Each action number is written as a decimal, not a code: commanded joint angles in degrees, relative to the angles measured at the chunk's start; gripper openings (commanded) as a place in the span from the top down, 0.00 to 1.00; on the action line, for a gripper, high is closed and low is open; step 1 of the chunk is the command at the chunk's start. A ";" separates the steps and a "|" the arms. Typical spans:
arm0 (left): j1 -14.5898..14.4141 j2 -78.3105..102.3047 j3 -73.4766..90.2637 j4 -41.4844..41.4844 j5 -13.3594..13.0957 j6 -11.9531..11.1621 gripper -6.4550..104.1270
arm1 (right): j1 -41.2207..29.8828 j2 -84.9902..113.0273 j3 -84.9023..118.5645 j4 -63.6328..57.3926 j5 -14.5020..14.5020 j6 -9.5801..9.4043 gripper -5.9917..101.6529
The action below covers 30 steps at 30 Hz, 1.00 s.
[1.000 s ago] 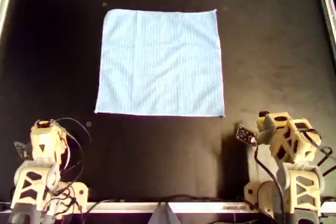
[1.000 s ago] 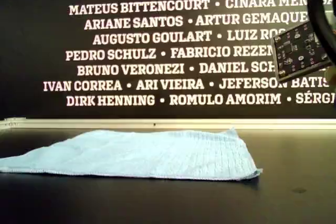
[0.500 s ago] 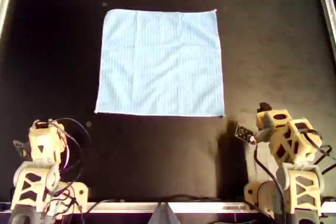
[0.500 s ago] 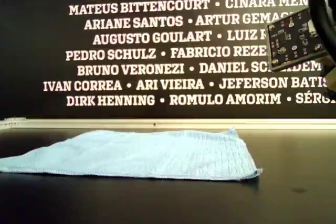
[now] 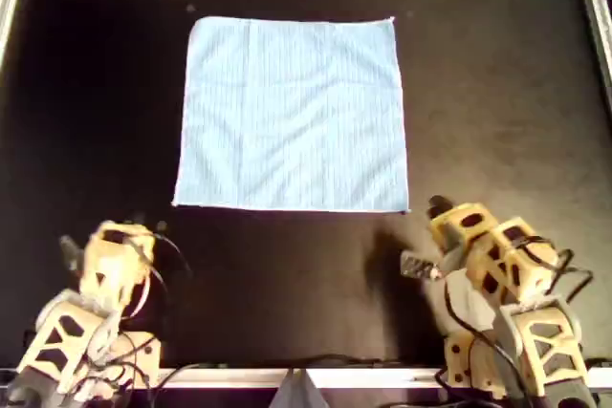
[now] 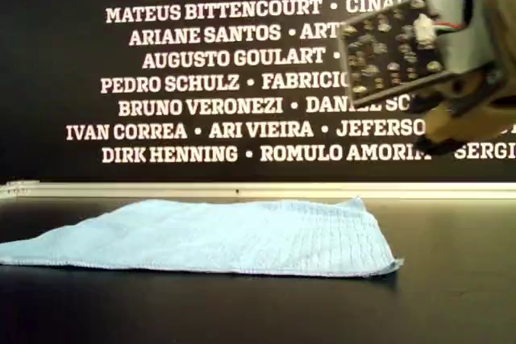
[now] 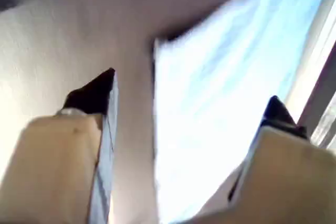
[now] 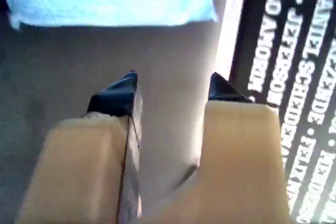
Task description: Fold a cloth
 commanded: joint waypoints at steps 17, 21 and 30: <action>-3.34 -8.17 -0.88 -14.85 -0.09 -0.26 0.21 | 1.76 -38.14 -16.79 -5.98 -1.05 -0.26 0.44; -3.34 -22.41 -2.55 -23.73 -0.09 -0.35 0.21 | 1.85 -44.65 -21.09 -5.98 -1.05 -0.26 0.44; -3.52 -55.55 -18.46 -31.46 -0.18 -0.35 0.20 | 5.36 -62.75 -29.09 -14.94 -0.62 -0.09 0.44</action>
